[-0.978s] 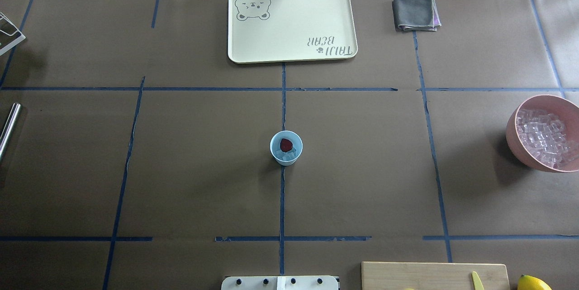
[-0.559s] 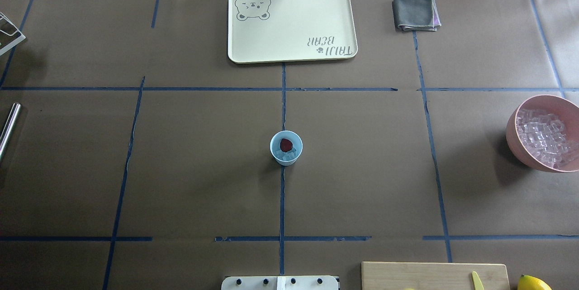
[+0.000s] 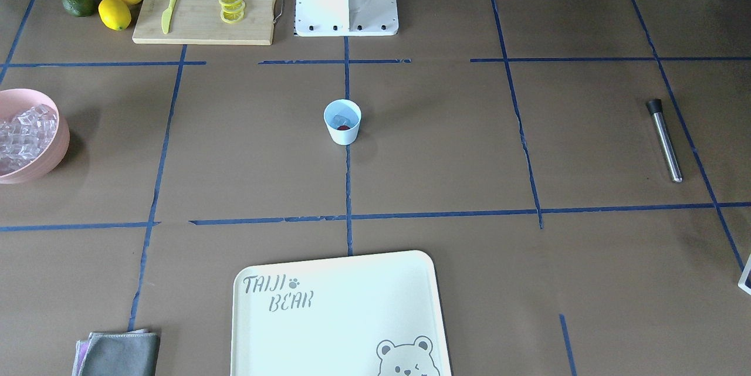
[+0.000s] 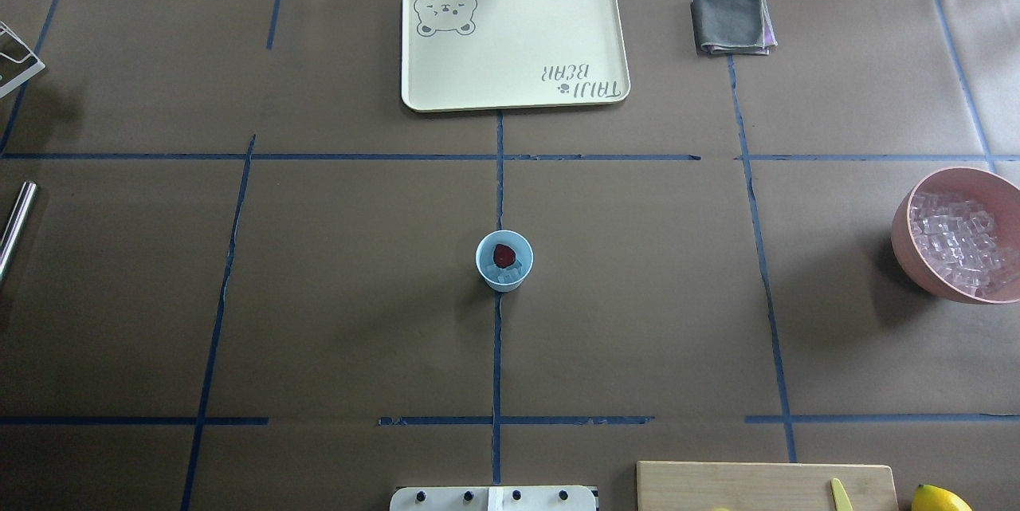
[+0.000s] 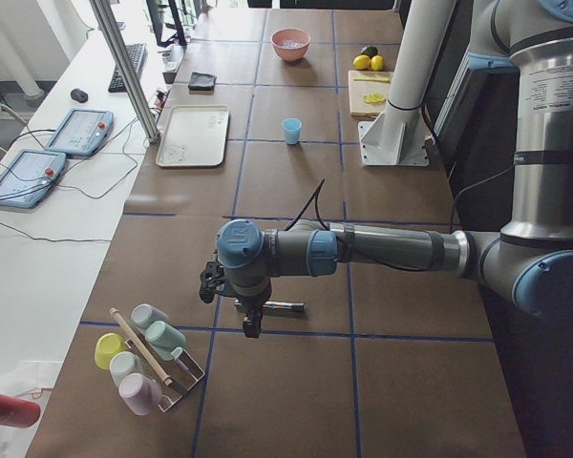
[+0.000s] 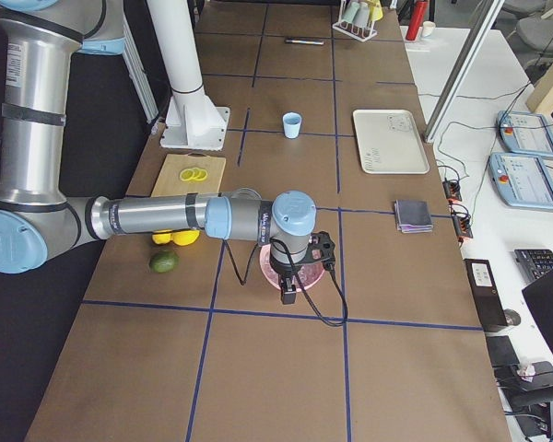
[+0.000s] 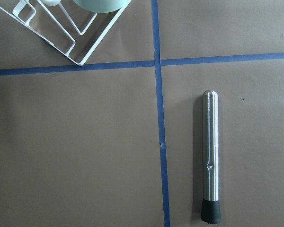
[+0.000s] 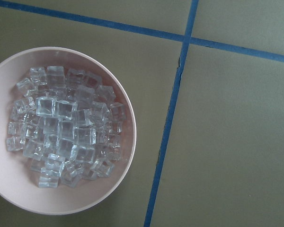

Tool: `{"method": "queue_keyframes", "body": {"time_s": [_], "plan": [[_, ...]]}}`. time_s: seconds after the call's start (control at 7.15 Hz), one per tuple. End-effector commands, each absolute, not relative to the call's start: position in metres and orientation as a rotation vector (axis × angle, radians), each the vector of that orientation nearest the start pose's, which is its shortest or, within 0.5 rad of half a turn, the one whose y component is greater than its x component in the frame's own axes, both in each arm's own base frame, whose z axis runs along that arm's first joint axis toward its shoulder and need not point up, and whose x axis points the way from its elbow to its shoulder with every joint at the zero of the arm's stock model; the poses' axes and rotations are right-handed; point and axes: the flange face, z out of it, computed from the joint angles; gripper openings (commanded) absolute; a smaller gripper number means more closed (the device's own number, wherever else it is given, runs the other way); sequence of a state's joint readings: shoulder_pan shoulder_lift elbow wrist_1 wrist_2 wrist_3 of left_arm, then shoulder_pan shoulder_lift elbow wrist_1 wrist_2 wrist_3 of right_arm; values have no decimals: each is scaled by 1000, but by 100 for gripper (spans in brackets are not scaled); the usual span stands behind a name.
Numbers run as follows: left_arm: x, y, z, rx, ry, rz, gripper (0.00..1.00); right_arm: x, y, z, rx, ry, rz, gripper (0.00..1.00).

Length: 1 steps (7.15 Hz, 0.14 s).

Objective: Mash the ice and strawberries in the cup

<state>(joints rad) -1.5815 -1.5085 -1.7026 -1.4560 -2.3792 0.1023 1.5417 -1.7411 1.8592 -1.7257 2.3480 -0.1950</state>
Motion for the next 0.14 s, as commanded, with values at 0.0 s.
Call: {"method": "queue_keyframes", "body": {"time_s": [0.0], "plan": [[-66, -460, 633, 2, 810, 67, 100, 51, -416, 610, 30, -778, -200, 99]]}}
